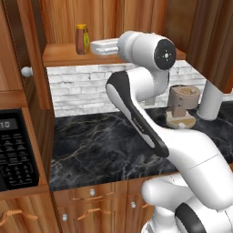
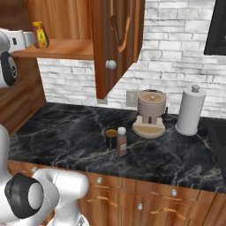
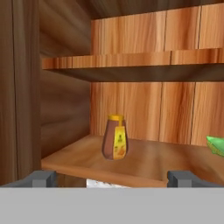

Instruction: Pick the cinnamon and honey bottle from the cabinet and place them next to the mug.

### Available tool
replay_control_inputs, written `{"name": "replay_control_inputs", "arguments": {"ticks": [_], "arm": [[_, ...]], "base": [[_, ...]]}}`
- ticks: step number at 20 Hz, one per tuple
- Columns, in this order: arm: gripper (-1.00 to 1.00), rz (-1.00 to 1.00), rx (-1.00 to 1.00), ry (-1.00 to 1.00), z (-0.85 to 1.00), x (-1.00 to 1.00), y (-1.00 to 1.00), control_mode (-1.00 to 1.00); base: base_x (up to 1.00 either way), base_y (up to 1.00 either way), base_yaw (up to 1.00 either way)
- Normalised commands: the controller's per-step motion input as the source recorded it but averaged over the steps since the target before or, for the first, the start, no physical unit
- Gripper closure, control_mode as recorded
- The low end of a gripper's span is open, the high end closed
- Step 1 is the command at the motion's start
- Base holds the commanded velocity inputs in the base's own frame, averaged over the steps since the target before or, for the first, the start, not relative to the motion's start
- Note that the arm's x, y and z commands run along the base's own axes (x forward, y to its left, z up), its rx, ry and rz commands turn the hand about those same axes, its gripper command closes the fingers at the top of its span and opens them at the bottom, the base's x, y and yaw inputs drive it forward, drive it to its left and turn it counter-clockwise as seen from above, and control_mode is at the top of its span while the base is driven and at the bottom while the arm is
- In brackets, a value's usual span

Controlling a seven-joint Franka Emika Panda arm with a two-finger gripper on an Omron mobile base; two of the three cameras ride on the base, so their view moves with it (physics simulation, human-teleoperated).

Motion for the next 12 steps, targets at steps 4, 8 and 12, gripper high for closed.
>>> {"name": "replay_control_inputs", "arguments": {"ticks": [4, 8, 12], "arm": [[-1.0, 0.0, 0.0, 0.0, 0.05, 0.3, 0.26, -1.0], [-1.0, 0.0, 0.0, 0.0, 0.12, 0.16, 0.01, -1.0], [-1.0, 0.0, 0.0, 0.0, 0.04, 0.25, 0.0, -1.0]], "base": [[0.0, 0.0, 0.0], [0.0, 0.0, 0.0], [0.0, 0.0, 0.0]]}}
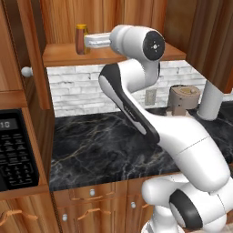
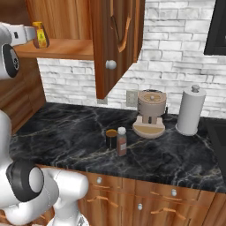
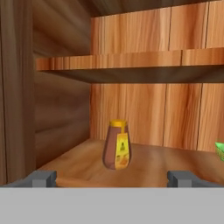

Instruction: Pick the cinnamon and honey bottle from the cabinet and place them next to the mug.

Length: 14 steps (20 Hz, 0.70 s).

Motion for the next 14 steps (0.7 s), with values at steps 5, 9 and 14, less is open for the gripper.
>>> {"name": "replay_control_inputs", "arguments": {"ticks": [5, 9, 14], "arm": [[-1.0, 0.0, 0.0, 0.0, 0.01, 0.14, 0.0, -1.0], [-1.0, 0.0, 0.0, 0.0, 0.0, 0.0, 0.0, -1.0], [-1.0, 0.0, 0.0, 0.0, 0.0, 0.21, 0.0, -1.0]], "base": [[0.0, 0.0, 0.0], [0.0, 0.0, 0.0], [0.0, 0.0, 0.0]]}}
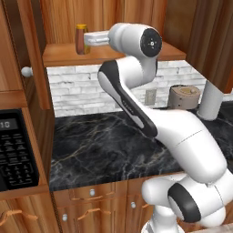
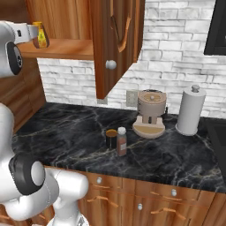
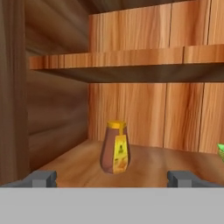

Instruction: Pick the cinnamon and honey bottle from the cabinet and place them next to the mug.

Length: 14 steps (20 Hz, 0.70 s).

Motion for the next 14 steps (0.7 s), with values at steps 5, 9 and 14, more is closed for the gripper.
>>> {"name": "replay_control_inputs", "arguments": {"ticks": [5, 9, 14], "arm": [[-1.0, 0.0, 0.0, 0.0, 0.0, 0.3, 0.0, -1.0], [-1.0, 0.0, 0.0, 0.0, 0.0, 0.25, 0.0, -1.0], [-1.0, 0.0, 0.0, 0.01, -0.03, 0.22, 0.0, -1.0]], "base": [[0.0, 0.0, 0.0], [0.0, 0.0, 0.0], [0.0, 0.0, 0.0]]}}
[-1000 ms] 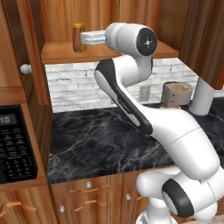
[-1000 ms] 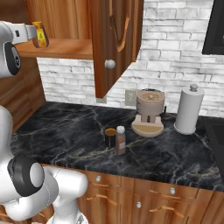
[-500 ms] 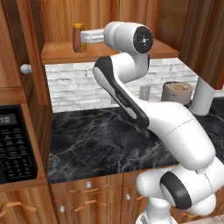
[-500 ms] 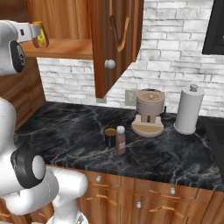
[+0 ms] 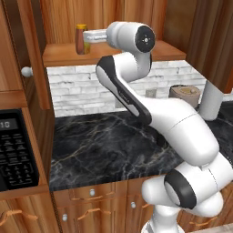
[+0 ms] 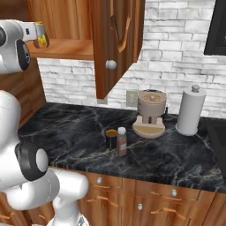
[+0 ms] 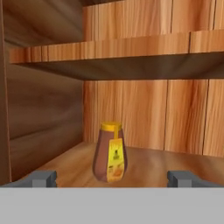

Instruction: Pick the cinnamon and honey bottle from the cabinet and place them next to the mug.

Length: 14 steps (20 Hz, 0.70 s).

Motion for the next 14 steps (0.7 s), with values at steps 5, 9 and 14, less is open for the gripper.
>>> {"name": "replay_control_inputs", "arguments": {"ticks": [5, 9, 14], "arm": [[-1.0, 0.0, 0.0, 0.0, 0.0, 0.23, 0.14, -1.0], [-1.0, 0.0, 0.0, 0.01, 0.0, 0.44, 0.3, -1.0], [-1.0, 0.0, 0.0, 0.02, 0.0, 0.3, 0.12, -1.0]], "base": [[0.0, 0.0, 0.0], [0.0, 0.0, 0.0], [0.0, 0.0, 0.0]]}}
